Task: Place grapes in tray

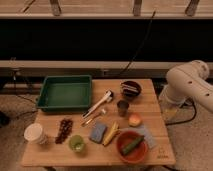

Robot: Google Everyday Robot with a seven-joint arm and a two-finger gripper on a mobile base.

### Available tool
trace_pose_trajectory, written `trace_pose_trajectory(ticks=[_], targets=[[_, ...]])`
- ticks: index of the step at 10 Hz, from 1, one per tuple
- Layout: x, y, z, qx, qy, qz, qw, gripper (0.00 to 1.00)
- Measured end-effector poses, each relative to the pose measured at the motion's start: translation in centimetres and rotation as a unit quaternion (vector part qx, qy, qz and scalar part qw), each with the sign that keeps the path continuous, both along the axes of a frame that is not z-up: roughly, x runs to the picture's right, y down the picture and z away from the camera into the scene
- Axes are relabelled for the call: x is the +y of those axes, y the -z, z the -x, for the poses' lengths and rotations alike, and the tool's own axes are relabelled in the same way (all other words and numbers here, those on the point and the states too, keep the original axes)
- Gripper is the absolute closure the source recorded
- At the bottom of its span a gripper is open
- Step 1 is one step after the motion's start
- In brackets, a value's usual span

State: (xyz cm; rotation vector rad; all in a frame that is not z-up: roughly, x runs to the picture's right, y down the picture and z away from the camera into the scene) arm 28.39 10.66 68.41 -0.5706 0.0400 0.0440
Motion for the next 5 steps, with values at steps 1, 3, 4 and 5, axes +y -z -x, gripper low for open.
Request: trace_pose_trajectory(ticks=[1,3,4,5], targets=[[0.0,0.0,0.0,0.0,0.0,0.0,1.0,0.35],[-0.1,0.0,0.2,-0.005,0.005,0.001,1.0,0.35],[-0.3,0.3,0.6,-0.021,0.01,-0.003,0.9997,0.35],[-0.6,0.8,1.5,-0.038,0.014,-0.007,0.9992,0.35]])
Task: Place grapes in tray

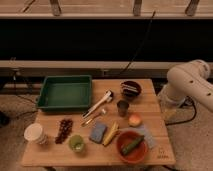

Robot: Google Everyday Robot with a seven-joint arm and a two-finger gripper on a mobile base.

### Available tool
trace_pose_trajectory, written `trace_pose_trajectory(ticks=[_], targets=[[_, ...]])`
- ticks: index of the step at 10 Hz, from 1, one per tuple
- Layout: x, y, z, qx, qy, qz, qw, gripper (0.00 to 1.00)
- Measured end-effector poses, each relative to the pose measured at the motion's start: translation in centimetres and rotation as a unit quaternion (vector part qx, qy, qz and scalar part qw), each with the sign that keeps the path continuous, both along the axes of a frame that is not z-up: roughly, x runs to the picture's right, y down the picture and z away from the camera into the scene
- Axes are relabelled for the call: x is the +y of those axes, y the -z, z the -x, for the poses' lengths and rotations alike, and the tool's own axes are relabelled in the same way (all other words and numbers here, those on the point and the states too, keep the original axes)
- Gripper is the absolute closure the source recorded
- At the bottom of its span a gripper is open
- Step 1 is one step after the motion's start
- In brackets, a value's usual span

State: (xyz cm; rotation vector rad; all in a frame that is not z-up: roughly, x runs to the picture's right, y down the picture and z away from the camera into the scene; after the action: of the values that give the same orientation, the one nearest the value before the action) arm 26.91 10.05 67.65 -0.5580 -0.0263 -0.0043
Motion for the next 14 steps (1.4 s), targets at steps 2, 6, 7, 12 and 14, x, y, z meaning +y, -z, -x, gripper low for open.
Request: trace_pose_trajectory(ticks=[2,6,7,12,14], targets=[[-1.0,0.6,3.7,-0.041,0.013,-0.003,0.9991,0.35],[-3.3,0.2,13.6,-0.129,0.026,-0.003,0.9913,0.35],[-3.8,-0.4,16.6,-0.153,0.029,-0.001,0.9879,0.35],[-3.9,-3.4,29.3,-0.233,0.07,0.0,0.97,0.35],[-3.2,-4.7,34.1,-0.262,0.091,0.001,0.9607,0.35]])
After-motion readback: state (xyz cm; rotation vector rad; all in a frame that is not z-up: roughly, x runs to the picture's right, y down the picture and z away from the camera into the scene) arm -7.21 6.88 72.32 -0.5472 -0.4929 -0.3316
